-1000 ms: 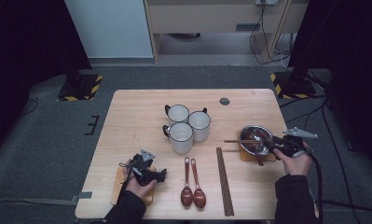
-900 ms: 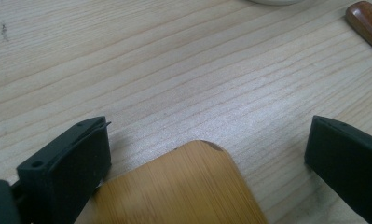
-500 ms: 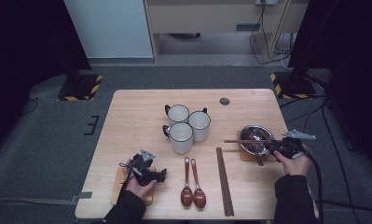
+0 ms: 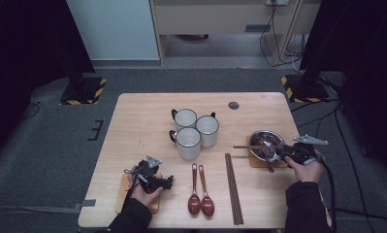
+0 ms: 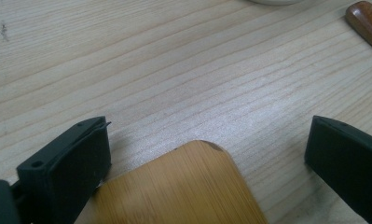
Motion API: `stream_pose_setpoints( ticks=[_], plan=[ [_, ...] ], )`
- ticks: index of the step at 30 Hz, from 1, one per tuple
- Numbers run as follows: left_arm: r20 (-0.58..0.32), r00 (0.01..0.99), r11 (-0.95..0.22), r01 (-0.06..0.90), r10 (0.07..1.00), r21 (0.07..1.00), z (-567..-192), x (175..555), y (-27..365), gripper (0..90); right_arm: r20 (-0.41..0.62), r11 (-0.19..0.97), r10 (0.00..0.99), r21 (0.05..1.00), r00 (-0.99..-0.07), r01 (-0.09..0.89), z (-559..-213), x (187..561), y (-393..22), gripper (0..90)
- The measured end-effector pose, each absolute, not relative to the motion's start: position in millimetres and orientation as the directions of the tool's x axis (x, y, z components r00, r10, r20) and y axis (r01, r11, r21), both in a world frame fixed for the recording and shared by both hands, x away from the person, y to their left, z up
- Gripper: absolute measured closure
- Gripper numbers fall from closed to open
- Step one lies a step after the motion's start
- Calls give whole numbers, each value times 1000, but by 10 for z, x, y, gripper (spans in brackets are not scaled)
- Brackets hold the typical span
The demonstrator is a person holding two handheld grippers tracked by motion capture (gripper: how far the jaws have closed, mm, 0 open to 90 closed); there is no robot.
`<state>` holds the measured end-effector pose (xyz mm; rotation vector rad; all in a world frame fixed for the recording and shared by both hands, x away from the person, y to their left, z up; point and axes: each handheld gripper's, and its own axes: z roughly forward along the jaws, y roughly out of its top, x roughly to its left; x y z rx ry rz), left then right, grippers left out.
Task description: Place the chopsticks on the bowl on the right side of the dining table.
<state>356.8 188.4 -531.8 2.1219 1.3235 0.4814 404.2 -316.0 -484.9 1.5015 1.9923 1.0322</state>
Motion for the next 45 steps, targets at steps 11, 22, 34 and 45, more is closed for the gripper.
stream_pose_setpoints(
  ticks=[11,22,34,45],
  plan=[
    [-3,441,-335,686,898,646,-5318,3568,1884,0,94,128,945,777,-314,616,-4831,4038,-3171,578],
    [-3,441,-335,686,898,646,-5318,3568,1884,0,130,89,933,819,-335,566,-4648,3981,-3138,537],
    [-3,441,-335,686,897,646,-5318,3568,1885,0,159,63,909,862,-386,502,-4428,3933,-3004,456],
    [-3,441,-334,686,898,647,-5318,3568,1884,0,153,74,875,895,-459,441,-4218,3893,-2751,406]
  ],
)
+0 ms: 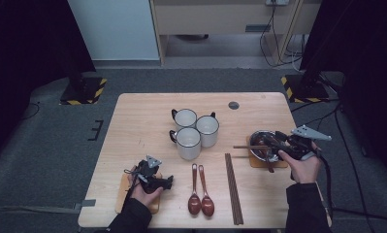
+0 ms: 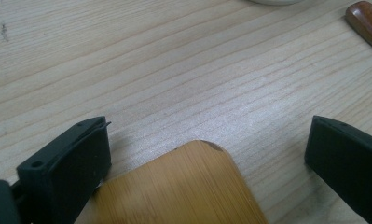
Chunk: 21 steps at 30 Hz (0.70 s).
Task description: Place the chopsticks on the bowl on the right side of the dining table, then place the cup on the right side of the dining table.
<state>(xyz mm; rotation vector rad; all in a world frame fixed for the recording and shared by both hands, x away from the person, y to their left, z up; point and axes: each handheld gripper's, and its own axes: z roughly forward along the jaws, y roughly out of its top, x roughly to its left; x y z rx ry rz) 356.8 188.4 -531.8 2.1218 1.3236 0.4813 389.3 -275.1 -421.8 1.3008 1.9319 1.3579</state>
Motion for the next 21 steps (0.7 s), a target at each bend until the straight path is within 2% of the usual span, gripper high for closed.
stream_pose_setpoints(
  ticks=[21],
  plan=[
    [-4,441,-334,686,897,646,-5318,3568,1885,0,131,92,860,910,-493,403,-3925,4038,-2456,356]
  ],
)
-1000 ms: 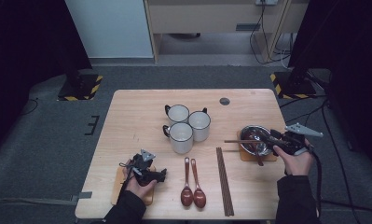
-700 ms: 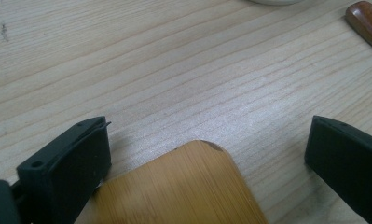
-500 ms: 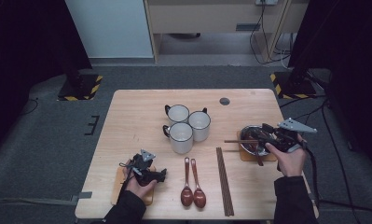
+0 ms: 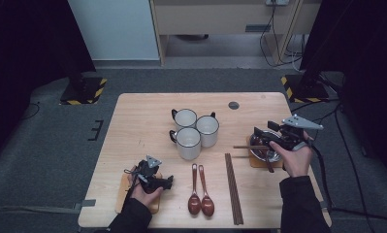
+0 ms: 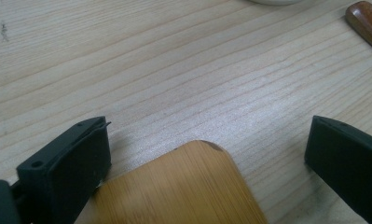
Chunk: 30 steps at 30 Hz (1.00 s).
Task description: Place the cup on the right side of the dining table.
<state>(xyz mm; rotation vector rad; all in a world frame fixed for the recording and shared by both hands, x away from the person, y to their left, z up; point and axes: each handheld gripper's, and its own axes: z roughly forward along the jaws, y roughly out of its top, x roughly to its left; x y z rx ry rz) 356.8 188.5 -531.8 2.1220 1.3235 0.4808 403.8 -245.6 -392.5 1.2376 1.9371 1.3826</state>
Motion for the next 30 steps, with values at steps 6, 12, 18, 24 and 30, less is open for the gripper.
stream_pose_setpoints(
  ticks=[6,12,18,24,30],
  plan=[
    [-4,441,-334,686,897,646,-5318,3568,1885,0,127,98,858,910,-497,402,-3793,4141,-2315,352],
    [-4,441,-334,686,898,646,-5318,3568,1885,0,131,97,854,910,-503,403,-3701,4207,-2191,346],
    [-4,441,-335,686,897,646,-5318,3568,1885,0,125,104,850,912,-512,396,-3620,4269,-2058,344],
    [-4,441,-335,686,897,646,-5318,3568,1885,0,118,122,843,908,-524,401,-3582,4367,-1883,343],
    [-4,440,-333,686,898,647,-5318,3568,1884,0,118,123,836,912,-536,392,-3549,4433,-1690,345]
  ],
)
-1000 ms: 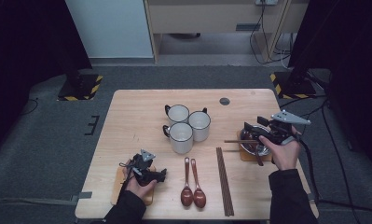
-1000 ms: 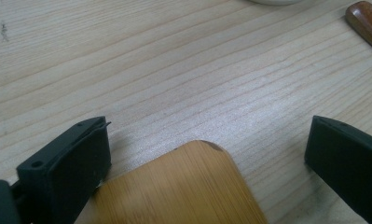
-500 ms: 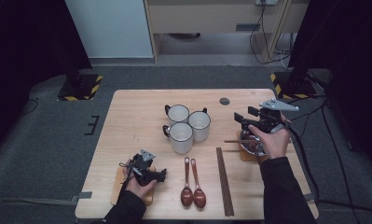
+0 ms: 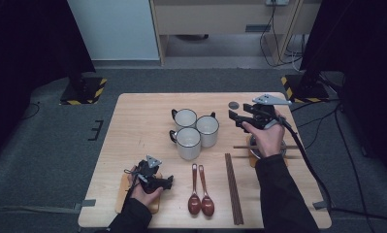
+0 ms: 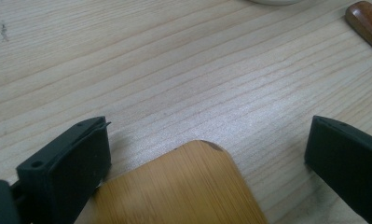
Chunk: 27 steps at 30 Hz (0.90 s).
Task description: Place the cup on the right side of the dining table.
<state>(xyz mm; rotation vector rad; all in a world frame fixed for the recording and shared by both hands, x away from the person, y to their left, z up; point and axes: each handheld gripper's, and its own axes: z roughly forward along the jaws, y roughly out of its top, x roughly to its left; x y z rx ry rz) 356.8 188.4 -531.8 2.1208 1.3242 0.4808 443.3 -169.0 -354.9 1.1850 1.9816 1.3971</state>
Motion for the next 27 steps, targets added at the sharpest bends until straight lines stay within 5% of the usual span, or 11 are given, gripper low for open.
stream_pose_setpoints(
  ticks=[27],
  plan=[
    [-4,441,-334,686,898,647,-5318,3568,1885,0,148,130,826,889,-545,438,-3775,4869,-1246,410]
  ],
)
